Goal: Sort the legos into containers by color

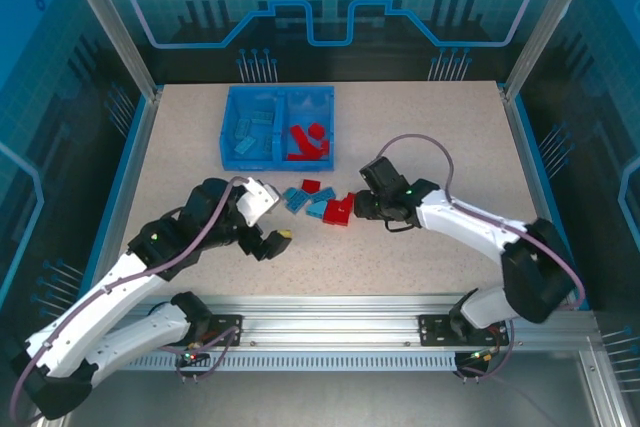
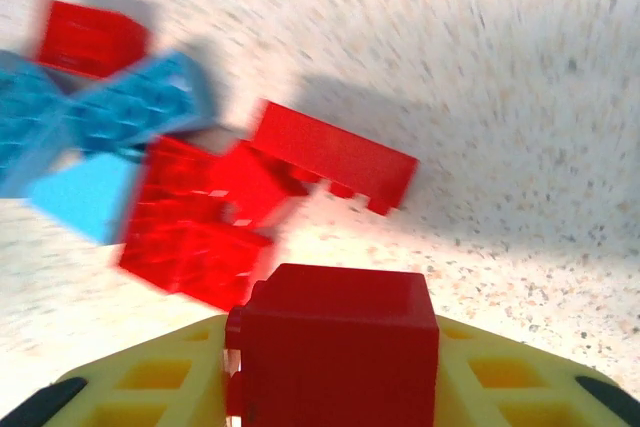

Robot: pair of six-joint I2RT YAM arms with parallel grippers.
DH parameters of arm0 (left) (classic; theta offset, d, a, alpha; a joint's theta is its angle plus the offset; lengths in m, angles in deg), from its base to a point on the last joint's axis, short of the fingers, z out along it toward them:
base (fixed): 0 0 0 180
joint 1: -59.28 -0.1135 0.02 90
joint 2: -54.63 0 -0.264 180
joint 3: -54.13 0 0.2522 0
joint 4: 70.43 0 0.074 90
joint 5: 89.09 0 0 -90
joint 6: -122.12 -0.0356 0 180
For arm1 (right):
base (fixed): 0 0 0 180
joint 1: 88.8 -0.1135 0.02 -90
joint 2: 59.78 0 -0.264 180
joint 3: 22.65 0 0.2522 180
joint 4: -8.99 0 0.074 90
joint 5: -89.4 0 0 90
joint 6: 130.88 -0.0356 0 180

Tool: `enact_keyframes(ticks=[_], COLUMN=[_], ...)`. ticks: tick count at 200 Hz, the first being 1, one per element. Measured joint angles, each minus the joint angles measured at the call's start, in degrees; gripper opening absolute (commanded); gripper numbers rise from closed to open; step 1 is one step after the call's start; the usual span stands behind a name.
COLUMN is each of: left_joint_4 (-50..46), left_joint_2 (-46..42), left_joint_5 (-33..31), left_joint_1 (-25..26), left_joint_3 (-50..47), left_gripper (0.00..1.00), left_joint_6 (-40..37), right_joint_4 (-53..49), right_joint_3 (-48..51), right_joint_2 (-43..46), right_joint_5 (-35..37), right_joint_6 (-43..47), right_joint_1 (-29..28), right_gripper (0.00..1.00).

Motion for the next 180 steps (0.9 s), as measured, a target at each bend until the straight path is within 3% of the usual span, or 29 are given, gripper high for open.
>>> enact_keyframes(ticks=[27, 56, 84, 125, 165, 180], left_joint_4=[1.5, 4.2, 5.1, 5.6, 5.7, 5.8], left_joint_2=[-2.8, -5.3, -5.5, -5.4, -5.0, -4.6], left_joint_5=[-4.4, -11.9, -17.9, -20.8, -21.0, -21.0], left_joint_1=[-0.3, -1.5, -2.6, -3.9, -5.3, -5.4], left_joint_3=[-0.5, -1.8, -1.9, -2.2, -2.2, -2.2], left_gripper=[0.99, 0.99, 0.99, 0.99, 0.99, 0.99], left_joint_6=[0.5, 2.5, 4.0, 5.0, 6.3, 6.5], right_joint_4=[-0.9, 0.8, 1.1, -2.6, -8.6, -10.3], right_joint_3=[-9.4, -24.8, -41.3, -61.2, -75.8, -78.2], right_joint_2=[1.3, -7.9, -24.5, -46.2, -59.5, -60.8], right_joint_5=[2.0, 3.8, 6.3, 7.1, 4.9, 3.7], right_joint_6=[4.0, 10.1, 14.8, 17.5, 18.0, 17.9], right_joint_1=[-5.4, -8.7, -7.7, -4.0, -1.2, -0.6], right_gripper=[0.44, 0.44, 0.44, 0.44, 0.64, 0.65])
